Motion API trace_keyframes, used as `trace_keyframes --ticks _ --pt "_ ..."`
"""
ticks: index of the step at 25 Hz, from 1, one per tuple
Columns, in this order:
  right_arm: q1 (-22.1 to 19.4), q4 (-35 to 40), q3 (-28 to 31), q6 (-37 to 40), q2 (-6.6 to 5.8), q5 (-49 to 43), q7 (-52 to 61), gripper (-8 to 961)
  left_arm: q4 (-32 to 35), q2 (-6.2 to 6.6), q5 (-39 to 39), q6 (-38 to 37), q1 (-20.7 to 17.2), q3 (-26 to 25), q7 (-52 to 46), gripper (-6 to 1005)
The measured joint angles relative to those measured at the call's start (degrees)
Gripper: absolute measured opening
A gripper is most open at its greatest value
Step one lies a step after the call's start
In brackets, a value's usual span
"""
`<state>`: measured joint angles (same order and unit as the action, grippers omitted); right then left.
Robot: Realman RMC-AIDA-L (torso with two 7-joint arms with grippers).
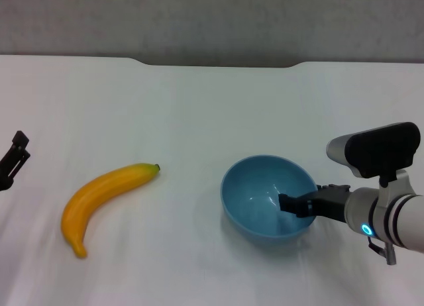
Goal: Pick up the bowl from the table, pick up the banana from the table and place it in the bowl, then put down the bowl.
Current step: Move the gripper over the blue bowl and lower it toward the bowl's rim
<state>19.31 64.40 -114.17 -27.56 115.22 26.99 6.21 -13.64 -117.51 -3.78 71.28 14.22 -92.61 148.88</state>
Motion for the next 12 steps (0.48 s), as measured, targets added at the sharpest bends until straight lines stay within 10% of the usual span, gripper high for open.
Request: trace_keyframes --ticks 12 --pt "0.2 -1.0 -0.1 0.0 0.00 0.7 0.0 728 -1.1 0.00 0.0 0.0 -0.5 0.7 0.0 894"
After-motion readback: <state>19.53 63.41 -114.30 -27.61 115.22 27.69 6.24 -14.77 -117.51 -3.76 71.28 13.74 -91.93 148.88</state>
